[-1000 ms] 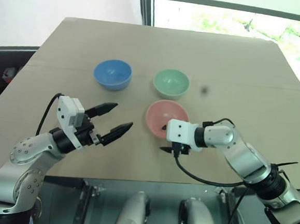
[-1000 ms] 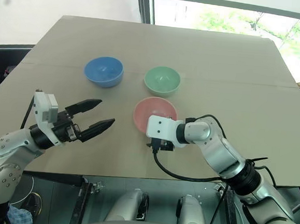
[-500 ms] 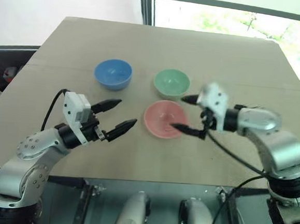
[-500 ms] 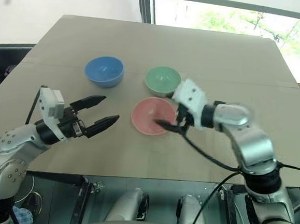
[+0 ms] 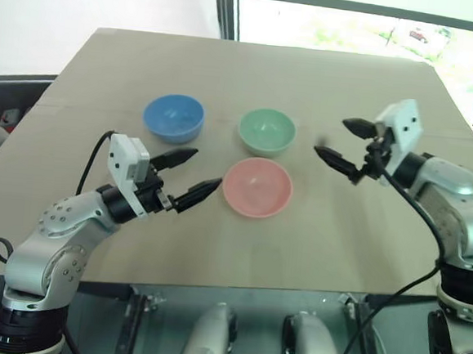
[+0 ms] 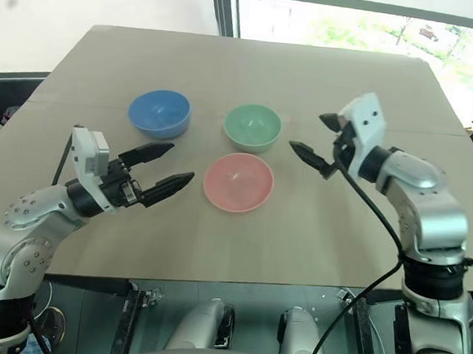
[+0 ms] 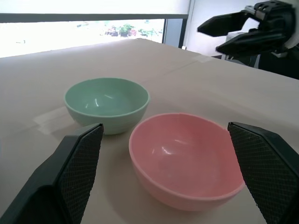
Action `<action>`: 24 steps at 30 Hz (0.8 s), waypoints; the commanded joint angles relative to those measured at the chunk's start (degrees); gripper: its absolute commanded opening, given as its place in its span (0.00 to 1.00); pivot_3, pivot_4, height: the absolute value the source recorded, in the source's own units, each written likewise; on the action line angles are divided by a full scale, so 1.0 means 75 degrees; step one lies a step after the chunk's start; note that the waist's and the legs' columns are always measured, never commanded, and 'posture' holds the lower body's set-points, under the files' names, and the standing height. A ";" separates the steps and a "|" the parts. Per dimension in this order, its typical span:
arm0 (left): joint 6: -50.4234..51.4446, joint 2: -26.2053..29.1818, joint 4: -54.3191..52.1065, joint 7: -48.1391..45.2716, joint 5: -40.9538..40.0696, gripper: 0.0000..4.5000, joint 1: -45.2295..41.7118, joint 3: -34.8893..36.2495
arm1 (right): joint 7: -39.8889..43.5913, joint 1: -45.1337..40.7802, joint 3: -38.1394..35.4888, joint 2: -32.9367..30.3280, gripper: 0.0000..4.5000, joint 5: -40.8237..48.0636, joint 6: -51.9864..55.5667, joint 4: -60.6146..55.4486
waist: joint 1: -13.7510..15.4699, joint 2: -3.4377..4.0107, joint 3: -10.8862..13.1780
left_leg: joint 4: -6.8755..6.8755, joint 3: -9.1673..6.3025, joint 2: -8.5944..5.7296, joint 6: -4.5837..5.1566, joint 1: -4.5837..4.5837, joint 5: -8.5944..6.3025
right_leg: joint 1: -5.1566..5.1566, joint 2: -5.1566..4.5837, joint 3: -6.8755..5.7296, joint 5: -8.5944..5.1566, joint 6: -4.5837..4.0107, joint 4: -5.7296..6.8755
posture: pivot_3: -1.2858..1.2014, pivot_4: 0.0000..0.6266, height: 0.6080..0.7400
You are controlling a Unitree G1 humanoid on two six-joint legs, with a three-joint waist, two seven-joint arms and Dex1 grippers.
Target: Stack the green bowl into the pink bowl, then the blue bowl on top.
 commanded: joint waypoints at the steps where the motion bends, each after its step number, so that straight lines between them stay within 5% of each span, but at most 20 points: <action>1: -0.0146 0.0005 -0.0219 0.0138 0.0083 1.00 0.0100 0.0255 | 0.0085 -0.0577 0.0622 0.0094 0.98 -0.0442 -0.0703 0.0845 | -0.0016 0.0000 0.0000 | -0.0002 0.0000 -0.0001 0.0000 -0.0003 0.0000 | -0.0001 -0.0001 0.0000 0.0000 0.0001 0.0000 | 0.52 0.24 1.00; 9: -0.0349 -0.0019 -0.0430 0.0758 0.0191 1.00 0.0689 0.1396 | 0.0431 -0.2402 0.2231 0.1090 0.98 -0.1786 -0.2726 0.4375 | -0.0077 0.0003 0.0002 | -0.0013 0.0007 0.0004 -0.0003 -0.0010 0.0001 | -0.0023 0.0001 0.0007 0.0000 0.0000 0.0001 | 0.52 0.24 1.00; 24: -0.0504 -0.0294 -0.0975 0.1552 0.0141 1.00 0.1448 0.2203 | -0.0064 -0.4430 0.2223 0.2845 0.98 -0.2665 -0.4623 0.8933 | -0.0105 0.0007 0.0006 | -0.0022 0.0002 0.0002 -0.0014 -0.0023 0.0006 | -0.0029 0.0000 -0.0006 0.0001 0.0001 0.0003 | 0.52 0.24 1.00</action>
